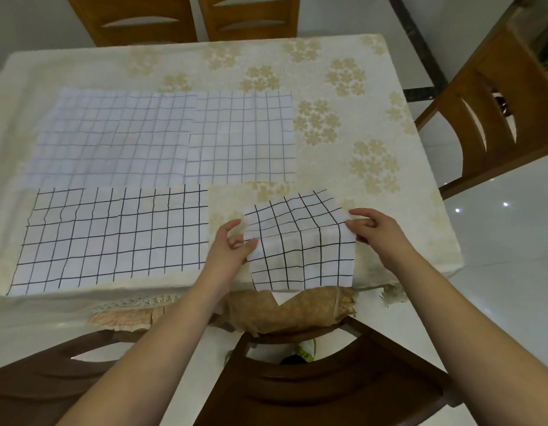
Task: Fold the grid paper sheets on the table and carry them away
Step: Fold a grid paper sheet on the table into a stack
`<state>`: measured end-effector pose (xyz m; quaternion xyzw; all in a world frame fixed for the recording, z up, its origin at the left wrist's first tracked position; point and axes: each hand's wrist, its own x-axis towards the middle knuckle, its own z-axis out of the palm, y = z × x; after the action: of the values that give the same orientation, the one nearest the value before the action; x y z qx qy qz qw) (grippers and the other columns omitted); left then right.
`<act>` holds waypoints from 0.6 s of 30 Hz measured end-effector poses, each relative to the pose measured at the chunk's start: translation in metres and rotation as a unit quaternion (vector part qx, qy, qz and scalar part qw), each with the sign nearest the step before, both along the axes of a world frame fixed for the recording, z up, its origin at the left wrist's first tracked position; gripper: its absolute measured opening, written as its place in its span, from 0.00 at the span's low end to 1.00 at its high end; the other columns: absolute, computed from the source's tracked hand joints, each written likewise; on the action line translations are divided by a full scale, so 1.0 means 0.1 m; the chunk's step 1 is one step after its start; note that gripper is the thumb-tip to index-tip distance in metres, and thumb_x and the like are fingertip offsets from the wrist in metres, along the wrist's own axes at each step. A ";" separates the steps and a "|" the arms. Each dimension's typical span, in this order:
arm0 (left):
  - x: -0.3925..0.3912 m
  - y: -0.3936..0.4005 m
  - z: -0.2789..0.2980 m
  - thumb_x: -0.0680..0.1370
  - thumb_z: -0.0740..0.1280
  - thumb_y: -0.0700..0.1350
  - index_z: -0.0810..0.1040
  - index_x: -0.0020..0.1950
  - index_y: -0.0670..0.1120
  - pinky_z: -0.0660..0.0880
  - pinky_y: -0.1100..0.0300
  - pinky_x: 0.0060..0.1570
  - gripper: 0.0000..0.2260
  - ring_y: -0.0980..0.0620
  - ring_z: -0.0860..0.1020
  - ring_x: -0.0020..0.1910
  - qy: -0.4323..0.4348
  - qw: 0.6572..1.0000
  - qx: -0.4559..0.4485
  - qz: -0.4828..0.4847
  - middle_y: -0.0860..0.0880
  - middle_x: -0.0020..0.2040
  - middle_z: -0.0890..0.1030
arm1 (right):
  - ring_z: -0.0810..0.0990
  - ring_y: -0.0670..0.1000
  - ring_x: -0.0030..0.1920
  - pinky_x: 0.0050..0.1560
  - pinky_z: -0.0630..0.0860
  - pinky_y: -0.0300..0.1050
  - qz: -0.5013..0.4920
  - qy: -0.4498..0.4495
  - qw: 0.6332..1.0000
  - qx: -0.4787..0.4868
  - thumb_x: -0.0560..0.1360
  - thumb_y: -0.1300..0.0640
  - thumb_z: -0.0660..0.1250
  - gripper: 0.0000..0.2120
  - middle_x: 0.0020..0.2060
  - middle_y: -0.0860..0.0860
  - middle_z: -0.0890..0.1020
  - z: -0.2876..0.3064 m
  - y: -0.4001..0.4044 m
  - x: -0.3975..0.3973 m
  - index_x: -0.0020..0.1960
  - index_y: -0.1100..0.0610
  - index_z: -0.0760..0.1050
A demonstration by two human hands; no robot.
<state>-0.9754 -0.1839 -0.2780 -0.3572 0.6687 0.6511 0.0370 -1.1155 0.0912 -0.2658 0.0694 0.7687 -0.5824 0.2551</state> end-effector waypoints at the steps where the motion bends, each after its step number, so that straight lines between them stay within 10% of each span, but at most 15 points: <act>1: 0.00 -0.04 0.04 0.75 0.73 0.45 0.67 0.68 0.58 0.77 0.53 0.57 0.25 0.49 0.80 0.54 0.008 1.000 -0.002 -0.011 0.48 0.55 0.78 | 0.79 0.49 0.42 0.51 0.77 0.45 -0.003 -0.012 1.000 -0.009 0.72 0.59 0.74 0.15 0.40 0.53 0.82 0.03 -0.01 0.02 0.58 0.55 0.79; 11: 0.06 -0.32 0.22 0.74 0.73 0.41 0.68 0.69 0.57 0.78 0.51 0.56 0.27 0.49 0.81 0.53 0.015 0.999 -0.012 -0.039 0.47 0.56 0.81 | 0.76 0.46 0.37 0.46 0.78 0.37 -0.043 -0.162 0.986 -0.025 0.72 0.62 0.74 0.19 0.39 0.51 0.78 0.13 -0.12 0.26 0.61 0.60 0.76; 18: 0.07 -0.49 0.43 0.74 0.73 0.46 0.77 0.60 0.58 0.75 0.60 0.47 0.17 0.55 0.78 0.50 0.016 0.985 -0.120 -0.122 0.52 0.52 0.77 | 0.81 0.50 0.46 0.53 0.77 0.42 0.004 -0.020 0.999 0.028 0.69 0.59 0.76 0.20 0.45 0.53 0.82 0.34 -0.23 0.39 0.61 0.55 0.79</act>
<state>-0.9683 -0.2328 -0.2353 -0.2643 0.7810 0.5624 0.0626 -1.0767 0.0680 -0.2316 0.0854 0.7797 -0.5581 0.2707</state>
